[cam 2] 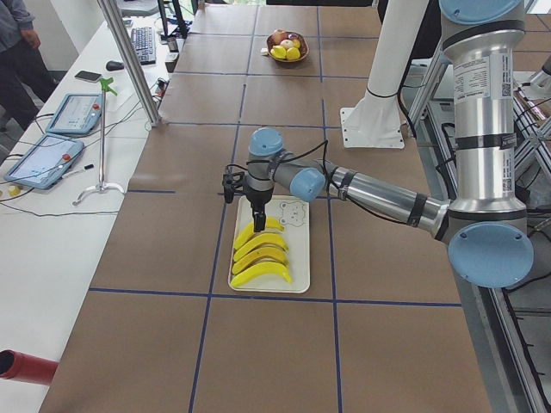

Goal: Transfer all bananas from basket to plate

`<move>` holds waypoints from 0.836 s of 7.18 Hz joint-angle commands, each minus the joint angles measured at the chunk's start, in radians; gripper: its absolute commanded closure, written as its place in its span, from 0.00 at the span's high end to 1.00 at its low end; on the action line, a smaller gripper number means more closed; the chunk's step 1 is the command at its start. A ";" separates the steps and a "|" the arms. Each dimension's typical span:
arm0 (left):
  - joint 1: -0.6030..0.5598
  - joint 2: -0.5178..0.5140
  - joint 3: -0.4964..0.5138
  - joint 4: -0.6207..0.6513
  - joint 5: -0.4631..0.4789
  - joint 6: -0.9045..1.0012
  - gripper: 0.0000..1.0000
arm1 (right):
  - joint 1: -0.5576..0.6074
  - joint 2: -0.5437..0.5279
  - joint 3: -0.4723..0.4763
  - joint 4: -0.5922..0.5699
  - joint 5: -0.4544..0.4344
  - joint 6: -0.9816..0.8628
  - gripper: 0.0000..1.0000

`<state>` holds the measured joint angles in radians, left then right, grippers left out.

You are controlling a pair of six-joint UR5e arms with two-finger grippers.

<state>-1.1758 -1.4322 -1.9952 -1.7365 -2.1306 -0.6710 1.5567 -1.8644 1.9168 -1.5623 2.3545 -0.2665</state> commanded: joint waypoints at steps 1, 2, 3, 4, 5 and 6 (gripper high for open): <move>-0.115 0.044 -0.017 0.168 -0.002 0.521 1.00 | 0.023 -0.001 -0.021 -0.001 0.002 -0.020 1.00; -0.187 0.065 0.008 0.169 -0.006 0.665 1.00 | 0.025 -0.001 -0.027 -0.001 0.002 -0.022 1.00; -0.281 0.073 0.095 0.158 -0.112 0.782 1.00 | 0.025 -0.010 -0.030 0.001 0.000 -0.022 1.00; -0.359 0.075 0.166 0.152 -0.241 0.877 1.00 | 0.025 -0.016 -0.028 0.001 0.000 -0.020 1.00; -0.396 0.073 0.177 0.150 -0.252 0.880 1.00 | 0.025 -0.024 -0.030 0.001 -0.001 -0.004 1.00; -0.398 0.076 0.184 0.149 -0.246 0.878 1.00 | 0.025 -0.024 -0.028 0.001 -0.001 0.001 1.00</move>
<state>-1.5465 -1.3588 -1.8321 -1.5852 -2.3576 0.1883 1.5814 -1.8848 1.8879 -1.5617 2.3537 -0.2745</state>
